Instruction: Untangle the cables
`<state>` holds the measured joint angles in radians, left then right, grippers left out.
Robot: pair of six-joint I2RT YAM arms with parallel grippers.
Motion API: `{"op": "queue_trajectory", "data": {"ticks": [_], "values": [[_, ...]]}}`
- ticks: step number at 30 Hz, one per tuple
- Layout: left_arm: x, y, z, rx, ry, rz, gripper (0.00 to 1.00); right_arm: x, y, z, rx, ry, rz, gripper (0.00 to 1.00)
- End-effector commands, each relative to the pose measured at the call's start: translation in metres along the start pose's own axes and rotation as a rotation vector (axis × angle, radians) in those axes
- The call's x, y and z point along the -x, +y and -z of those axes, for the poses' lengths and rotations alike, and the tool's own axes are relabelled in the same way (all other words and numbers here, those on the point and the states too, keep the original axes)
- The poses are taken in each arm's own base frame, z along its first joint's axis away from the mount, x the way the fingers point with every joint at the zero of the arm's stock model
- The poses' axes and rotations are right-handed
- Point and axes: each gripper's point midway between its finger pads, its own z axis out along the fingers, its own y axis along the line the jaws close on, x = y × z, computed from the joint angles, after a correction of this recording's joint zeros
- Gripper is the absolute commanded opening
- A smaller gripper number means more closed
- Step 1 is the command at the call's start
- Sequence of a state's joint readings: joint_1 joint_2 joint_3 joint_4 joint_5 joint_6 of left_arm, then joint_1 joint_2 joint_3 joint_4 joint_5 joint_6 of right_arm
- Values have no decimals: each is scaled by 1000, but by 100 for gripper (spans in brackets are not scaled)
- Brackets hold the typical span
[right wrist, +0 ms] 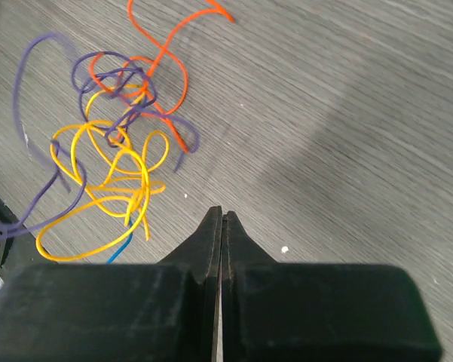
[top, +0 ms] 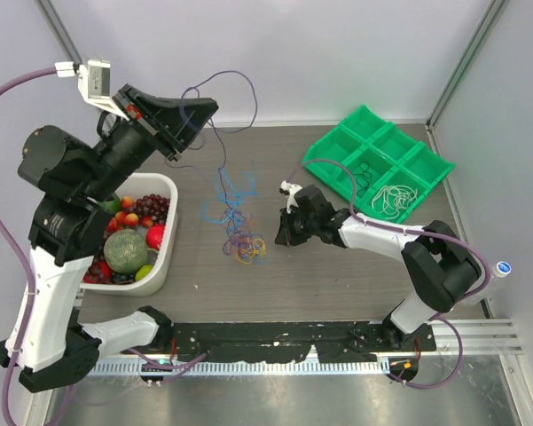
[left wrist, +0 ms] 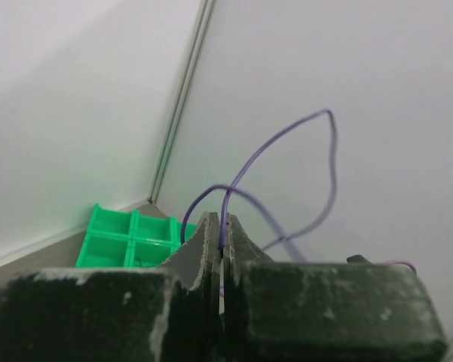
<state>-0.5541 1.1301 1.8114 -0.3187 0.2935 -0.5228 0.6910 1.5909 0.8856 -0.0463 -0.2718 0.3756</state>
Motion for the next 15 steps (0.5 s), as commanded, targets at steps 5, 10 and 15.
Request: {"op": "queue_trajectory", "data": {"ticks": [5, 10, 15], "values": [[-12, 22, -13, 76, 29, 6, 0, 65, 19, 62, 52, -127, 80, 47], [-25, 39, -17, 141, 62, 19, 0, 130, 82, 132, 200, -338, 237, 69], [-34, 43, -20, 149, 79, 44, 0, 186, 129, 187, 296, -533, 329, 75]]}}
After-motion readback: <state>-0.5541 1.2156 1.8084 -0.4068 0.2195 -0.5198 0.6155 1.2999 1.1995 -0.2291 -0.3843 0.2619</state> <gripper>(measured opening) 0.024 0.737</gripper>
